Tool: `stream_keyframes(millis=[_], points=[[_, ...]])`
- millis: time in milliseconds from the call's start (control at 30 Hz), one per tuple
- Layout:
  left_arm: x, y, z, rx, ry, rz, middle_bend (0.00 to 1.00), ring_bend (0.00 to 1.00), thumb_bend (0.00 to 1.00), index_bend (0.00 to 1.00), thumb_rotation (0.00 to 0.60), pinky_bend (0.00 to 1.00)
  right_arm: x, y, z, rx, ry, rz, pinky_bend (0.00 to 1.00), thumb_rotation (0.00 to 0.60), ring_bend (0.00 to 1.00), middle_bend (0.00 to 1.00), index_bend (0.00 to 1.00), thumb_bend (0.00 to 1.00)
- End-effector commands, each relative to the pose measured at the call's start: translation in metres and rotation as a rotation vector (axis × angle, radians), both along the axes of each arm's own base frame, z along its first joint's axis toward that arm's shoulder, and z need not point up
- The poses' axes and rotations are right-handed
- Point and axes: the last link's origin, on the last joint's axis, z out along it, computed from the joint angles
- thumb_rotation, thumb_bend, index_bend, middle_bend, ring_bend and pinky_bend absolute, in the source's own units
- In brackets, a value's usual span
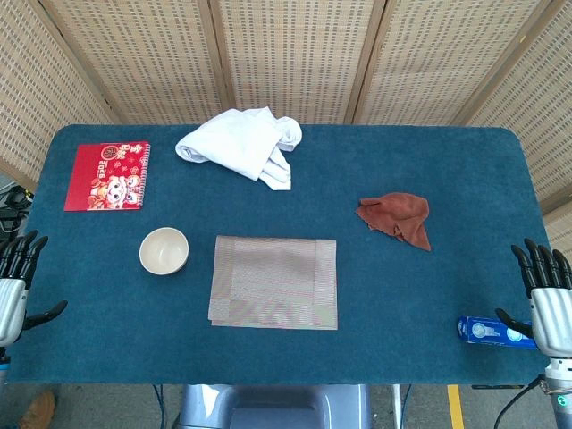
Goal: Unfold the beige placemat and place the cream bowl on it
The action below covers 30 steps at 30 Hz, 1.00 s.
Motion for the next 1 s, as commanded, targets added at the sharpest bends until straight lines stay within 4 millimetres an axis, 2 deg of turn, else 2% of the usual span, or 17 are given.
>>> stream_keyframes(millis=[33, 167, 300, 400, 467, 533, 700, 833, 1000], points=[[0.000, 0.000, 0.001, 0.005, 0.005, 0.003, 0.00, 0.00, 0.00, 0.00, 0.600, 0.00, 0.001, 0.002, 0.000, -0.004, 0.006, 0.007, 0.00, 0.600, 0.00, 0.00, 0.00, 0.00], [0.005, -0.002, 0.001, 0.005, 0.003, -0.007, 0.00, 0.00, 0.00, 0.00, 0.600, 0.00, 0.000, 0.002, 0.000, -0.003, 0.003, 0.007, 0.00, 0.600, 0.00, 0.00, 0.00, 0.00], [0.011, 0.002, -0.009, -0.056, 0.015, -0.030, 0.00, 0.00, 0.00, 0.00, 0.600, 0.00, 0.001, 0.001, 0.002, -0.006, -0.008, 0.007, 0.00, 0.600, 0.00, 0.00, 0.00, 0.00], [0.019, 0.016, -0.029, -0.131, 0.067, -0.087, 0.00, 0.00, 0.00, 0.00, 0.600, 0.00, 0.001, 0.001, 0.003, -0.010, -0.012, 0.006, 0.00, 0.600, 0.00, 0.00, 0.00, 0.00], [0.024, 0.030, -0.049, -0.185, 0.083, -0.112, 0.00, 0.00, 0.00, 0.01, 0.600, 0.00, 0.000, -0.001, 0.003, -0.009, -0.015, 0.002, 0.00, 0.600, 0.00, 0.00, 0.00, 0.00], [0.026, 0.043, -0.067, -0.235, 0.091, -0.109, 0.00, 0.00, 0.02, 0.05, 0.600, 0.00, -0.001, -0.002, 0.003, -0.010, -0.017, -0.006, 0.00, 0.600, 0.00, 0.00, 0.00, 0.00], [0.032, 0.068, -0.103, -0.311, 0.102, -0.112, 0.00, 0.00, 0.12, 0.30, 0.600, 0.00, -0.004, -0.005, 0.005, -0.023, -0.023, -0.025, 0.00, 0.600, 0.00, 0.00, 0.00, 0.00], [0.032, 0.080, -0.122, -0.335, 0.108, -0.102, 0.00, 0.00, 0.14, 0.28, 0.600, 0.00, -0.008, -0.008, 0.007, -0.029, -0.030, -0.040, 0.00, 0.600, 0.00, 0.00, 0.00, 0.00], [0.033, 0.091, -0.134, -0.328, 0.113, -0.090, 0.00, 0.00, 0.16, 0.28, 0.600, 0.00, -0.012, -0.012, 0.009, -0.035, -0.042, -0.058, 0.00, 0.600, 0.00, 0.00, 0.00, 0.00]])
